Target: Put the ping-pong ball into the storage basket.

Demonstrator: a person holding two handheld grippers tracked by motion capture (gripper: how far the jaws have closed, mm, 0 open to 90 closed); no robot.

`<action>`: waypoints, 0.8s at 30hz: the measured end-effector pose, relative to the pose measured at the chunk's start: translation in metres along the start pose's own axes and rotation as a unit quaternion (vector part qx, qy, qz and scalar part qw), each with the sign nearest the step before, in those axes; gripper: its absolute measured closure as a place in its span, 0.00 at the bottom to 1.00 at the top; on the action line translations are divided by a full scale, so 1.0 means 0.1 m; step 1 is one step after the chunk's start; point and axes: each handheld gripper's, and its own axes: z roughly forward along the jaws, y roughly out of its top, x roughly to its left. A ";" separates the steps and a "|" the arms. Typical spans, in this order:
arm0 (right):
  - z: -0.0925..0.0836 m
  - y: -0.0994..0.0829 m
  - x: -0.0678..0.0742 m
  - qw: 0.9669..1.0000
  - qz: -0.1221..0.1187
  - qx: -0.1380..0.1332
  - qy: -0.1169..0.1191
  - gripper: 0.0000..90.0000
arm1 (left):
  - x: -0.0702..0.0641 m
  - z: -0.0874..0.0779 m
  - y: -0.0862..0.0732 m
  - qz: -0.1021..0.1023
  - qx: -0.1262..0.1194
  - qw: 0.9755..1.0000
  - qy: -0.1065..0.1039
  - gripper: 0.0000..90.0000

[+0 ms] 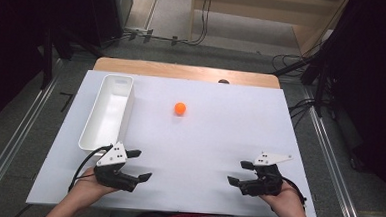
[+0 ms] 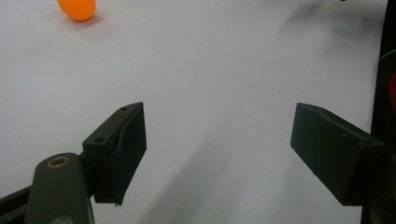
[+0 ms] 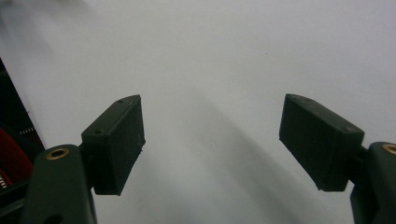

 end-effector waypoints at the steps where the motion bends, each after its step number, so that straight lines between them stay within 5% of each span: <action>1: 0.00 0.00 -0.01 1.000 0.002 0.001 0.000 0.23 | 0.00 0.00 0.00 0.000 -0.001 1.000 0.001 0.20; 24: 0.02 0.00 -0.02 1.000 0.009 0.012 -0.004 0.23 | 0.00 -0.01 -0.01 -0.001 0.006 1.000 0.000 0.20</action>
